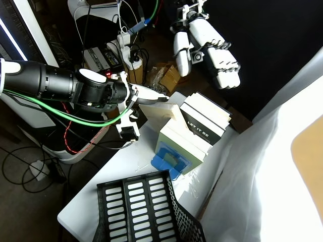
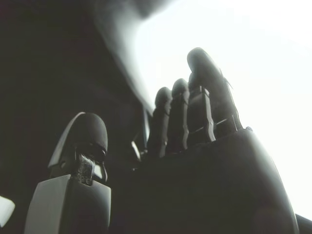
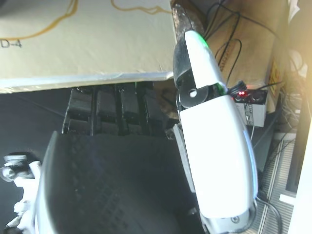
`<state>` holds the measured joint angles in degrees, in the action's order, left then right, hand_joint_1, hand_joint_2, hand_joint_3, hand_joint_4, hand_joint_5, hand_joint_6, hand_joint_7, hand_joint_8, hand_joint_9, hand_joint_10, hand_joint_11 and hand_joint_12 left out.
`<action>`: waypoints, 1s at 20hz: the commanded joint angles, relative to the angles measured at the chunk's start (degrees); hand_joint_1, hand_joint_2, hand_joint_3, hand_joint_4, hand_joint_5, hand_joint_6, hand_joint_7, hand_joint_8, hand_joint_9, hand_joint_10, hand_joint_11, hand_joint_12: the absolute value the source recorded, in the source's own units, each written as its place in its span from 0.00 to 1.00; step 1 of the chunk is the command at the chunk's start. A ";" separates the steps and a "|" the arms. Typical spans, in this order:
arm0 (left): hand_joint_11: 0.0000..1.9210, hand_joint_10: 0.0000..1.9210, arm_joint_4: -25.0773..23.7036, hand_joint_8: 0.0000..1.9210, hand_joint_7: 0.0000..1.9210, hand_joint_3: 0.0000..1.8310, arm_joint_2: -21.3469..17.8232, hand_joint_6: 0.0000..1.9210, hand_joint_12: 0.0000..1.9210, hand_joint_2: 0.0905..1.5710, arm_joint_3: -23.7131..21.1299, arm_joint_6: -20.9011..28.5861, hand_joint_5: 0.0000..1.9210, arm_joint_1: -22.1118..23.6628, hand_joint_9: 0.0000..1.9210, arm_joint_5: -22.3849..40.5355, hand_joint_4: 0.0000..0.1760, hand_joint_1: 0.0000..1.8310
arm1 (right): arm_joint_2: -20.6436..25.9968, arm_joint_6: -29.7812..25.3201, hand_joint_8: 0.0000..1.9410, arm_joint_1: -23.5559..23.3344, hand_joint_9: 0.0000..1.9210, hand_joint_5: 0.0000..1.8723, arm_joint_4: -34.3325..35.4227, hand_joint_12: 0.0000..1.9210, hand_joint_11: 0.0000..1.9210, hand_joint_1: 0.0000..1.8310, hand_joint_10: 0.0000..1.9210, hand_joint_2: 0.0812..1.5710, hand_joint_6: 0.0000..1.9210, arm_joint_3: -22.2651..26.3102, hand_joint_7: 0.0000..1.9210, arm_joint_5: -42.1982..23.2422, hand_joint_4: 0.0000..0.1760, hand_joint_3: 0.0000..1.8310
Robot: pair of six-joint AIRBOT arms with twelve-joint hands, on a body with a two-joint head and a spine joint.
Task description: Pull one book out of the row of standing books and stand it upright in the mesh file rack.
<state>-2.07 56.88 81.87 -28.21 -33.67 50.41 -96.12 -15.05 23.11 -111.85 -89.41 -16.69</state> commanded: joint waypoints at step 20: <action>0.00 0.58 -12.16 0.41 0.00 0.01 4.22 0.24 1.00 1.00 5.46 4.79 0.00 13.62 0.00 -0.38 0.00 0.00 | 3.14 3.68 0.00 -1.04 0.00 0.08 6.23 0.00 0.00 0.62 0.11 0.76 0.06 -1.29 0.09 -1.94 0.00 0.00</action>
<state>-16.36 61.34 87.13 -23.66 -20.91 44.36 -93.67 -11.77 22.46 -106.48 -90.24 -20.21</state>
